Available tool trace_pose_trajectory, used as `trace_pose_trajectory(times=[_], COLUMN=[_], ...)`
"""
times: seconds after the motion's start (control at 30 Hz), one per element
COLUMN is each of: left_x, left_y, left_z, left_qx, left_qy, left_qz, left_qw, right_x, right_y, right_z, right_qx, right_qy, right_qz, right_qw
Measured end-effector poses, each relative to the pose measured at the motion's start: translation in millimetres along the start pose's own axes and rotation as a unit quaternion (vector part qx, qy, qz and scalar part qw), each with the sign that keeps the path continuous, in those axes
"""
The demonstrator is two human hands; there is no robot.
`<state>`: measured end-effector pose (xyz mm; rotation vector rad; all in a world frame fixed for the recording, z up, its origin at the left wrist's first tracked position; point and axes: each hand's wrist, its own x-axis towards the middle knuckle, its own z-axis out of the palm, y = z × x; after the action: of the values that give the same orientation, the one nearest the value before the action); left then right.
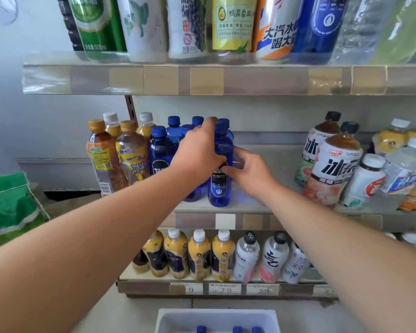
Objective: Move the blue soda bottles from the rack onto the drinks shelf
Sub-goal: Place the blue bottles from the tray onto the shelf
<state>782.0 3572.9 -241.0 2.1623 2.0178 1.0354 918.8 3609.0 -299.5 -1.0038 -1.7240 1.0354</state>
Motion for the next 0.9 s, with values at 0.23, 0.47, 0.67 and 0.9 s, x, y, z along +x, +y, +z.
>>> trace_pose_trajectory(times=[0.23,0.47,0.67,0.9], left_x=[10.3,5.8,-12.2,-102.9], left_y=[1.4,3.5,7.1,-13.5], left_z=[10.6,15.9,23.7,73.7], left_qx=[0.080,0.131,0.155,-0.108], left_qy=[-0.016,0.016,0.042,0.145], left_qz=[0.026,0.041,0.016,0.118], left_qw=[0.996,0.990,0.987,0.976], right_x=[5.5,-1.1,-23.4,-84.7], right_y=[15.5,24.1,35.6,54.3], right_z=[3.9,8.2,19.9,20.2], right_qx=[0.022,0.038,0.036,0.011], right_qy=[-0.004,0.039,0.091,0.221], right_qz=[0.027,0.075,0.067,-0.020], right_qw=[0.999,0.996,0.993,0.975])
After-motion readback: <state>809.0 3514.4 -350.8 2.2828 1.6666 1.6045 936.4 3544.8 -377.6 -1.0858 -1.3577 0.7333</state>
